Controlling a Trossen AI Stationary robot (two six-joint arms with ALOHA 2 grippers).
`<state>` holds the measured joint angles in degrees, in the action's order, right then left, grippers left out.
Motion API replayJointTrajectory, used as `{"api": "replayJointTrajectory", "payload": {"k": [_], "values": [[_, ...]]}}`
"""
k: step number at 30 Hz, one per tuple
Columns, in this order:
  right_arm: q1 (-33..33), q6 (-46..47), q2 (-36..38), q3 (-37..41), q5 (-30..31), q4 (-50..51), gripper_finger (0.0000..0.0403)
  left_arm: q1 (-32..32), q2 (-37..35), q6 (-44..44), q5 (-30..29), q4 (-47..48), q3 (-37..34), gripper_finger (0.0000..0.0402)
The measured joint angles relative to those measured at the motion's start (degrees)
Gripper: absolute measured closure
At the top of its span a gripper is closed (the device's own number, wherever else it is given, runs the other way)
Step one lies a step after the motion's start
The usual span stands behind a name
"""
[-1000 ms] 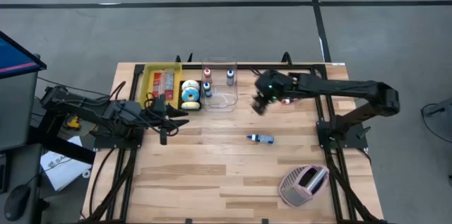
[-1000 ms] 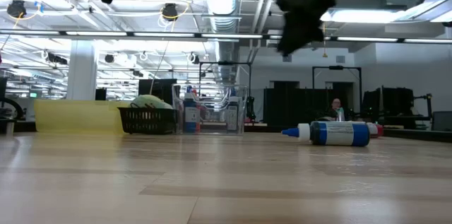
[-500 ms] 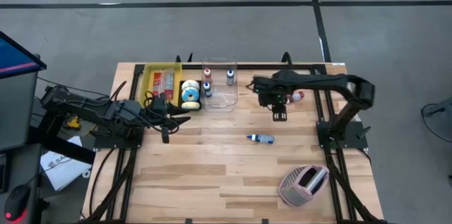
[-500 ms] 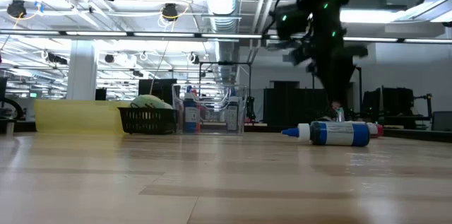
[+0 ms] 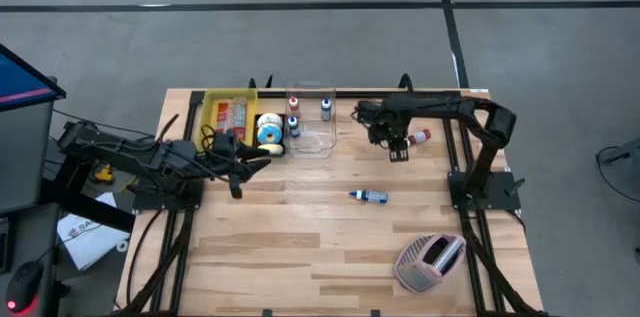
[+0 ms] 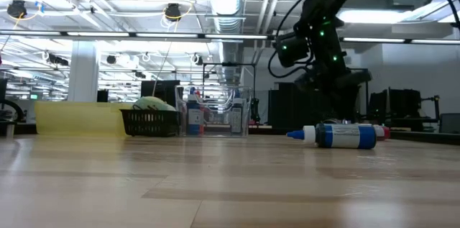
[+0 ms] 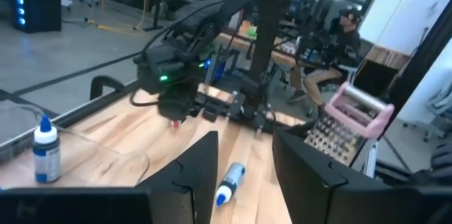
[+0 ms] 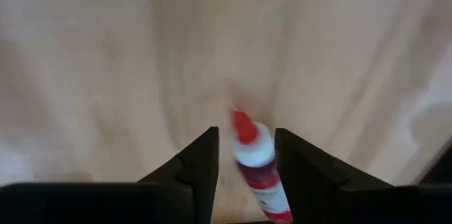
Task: Pick & Place Food Item
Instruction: Put the red food coloring bottle into the transparent bin
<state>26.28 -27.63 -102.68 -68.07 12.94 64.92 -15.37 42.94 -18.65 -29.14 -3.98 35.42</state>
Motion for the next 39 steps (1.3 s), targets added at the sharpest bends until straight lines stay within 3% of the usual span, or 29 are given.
{"api": "replayJointTrajectory", "payload": {"k": [6,13,22,32,39], "values": [[4.97,-0.48,0.01,0.0,-1.67,0.11,0.0277,0.01,0.0,-0.03,-0.06,-1.43,0.0,0.027],[5.16,-1.56,0.12,2.3,-4.03,0.62,0.0271,0.0,0.0,0.19,-0.66,-2.58,0.0,0.027],[2.17,-4.86,0.12,6.27,0.37,-4.55,0.0269,-0.01,0.0,0.21,-0.65,-2.57,0.0,0.027],[5.37,-5.87,0.12,7.37,0.91,-10.48,0.0269,0.0,-0.04,-0.14,-0.62,-3.91,0.0,0.027],[8.21,-5.87,0.12,7.41,0.68,-11.87,0.0304,-0.01,-0.04,-0.26,-0.62,-5.47,0.0,0.027]]}}
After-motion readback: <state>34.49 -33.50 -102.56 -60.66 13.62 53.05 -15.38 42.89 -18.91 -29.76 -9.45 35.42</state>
